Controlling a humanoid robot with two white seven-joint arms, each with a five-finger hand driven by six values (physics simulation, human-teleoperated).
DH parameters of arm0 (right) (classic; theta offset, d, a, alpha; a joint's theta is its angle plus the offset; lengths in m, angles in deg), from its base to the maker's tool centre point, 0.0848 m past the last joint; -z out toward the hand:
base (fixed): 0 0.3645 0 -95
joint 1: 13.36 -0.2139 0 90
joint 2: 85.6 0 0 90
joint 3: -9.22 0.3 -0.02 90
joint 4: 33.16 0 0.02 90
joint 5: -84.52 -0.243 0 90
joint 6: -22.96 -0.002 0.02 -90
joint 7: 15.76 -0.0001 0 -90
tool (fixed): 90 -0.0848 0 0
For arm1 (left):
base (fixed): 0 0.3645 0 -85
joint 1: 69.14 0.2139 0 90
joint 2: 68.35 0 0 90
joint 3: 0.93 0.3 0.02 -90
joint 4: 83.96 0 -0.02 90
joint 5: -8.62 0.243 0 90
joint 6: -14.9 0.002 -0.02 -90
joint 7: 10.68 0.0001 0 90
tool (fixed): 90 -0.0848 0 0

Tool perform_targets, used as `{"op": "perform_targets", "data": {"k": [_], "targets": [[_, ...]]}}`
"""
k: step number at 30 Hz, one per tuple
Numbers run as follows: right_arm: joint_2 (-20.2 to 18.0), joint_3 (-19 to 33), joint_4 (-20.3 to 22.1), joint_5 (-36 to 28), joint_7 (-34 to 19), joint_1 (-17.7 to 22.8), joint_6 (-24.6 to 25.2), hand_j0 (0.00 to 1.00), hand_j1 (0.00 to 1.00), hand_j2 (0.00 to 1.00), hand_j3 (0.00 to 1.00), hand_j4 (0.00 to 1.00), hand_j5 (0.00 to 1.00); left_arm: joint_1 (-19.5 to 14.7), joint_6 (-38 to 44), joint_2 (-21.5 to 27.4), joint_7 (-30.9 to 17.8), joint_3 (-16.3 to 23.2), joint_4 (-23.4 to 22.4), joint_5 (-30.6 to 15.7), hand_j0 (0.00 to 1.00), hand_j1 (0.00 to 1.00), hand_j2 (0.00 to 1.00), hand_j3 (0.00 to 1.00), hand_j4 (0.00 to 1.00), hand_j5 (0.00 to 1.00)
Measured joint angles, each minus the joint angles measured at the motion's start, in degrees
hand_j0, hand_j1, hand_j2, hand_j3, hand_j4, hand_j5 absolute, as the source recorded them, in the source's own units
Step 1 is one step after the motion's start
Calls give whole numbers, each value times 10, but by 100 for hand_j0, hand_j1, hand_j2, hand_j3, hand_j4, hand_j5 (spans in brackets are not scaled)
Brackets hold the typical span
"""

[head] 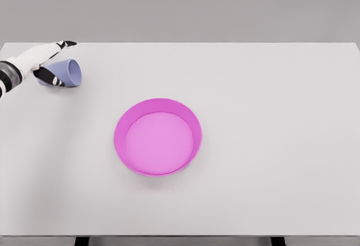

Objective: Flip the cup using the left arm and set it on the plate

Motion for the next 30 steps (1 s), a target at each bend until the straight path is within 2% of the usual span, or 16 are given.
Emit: {"op": "perform_targets", "data": {"k": [15,30], "targets": [[0,0,0,0,0,0,0,100,100,100,100,100,100,-12,0,-30,0,17,-55,1,100,100,100,100,100,100],[0,0,0,0,0,0,0,100,100,100,100,100,100,-13,0,-53,0,18,-83,8,100,100,100,100,100,100]]}}
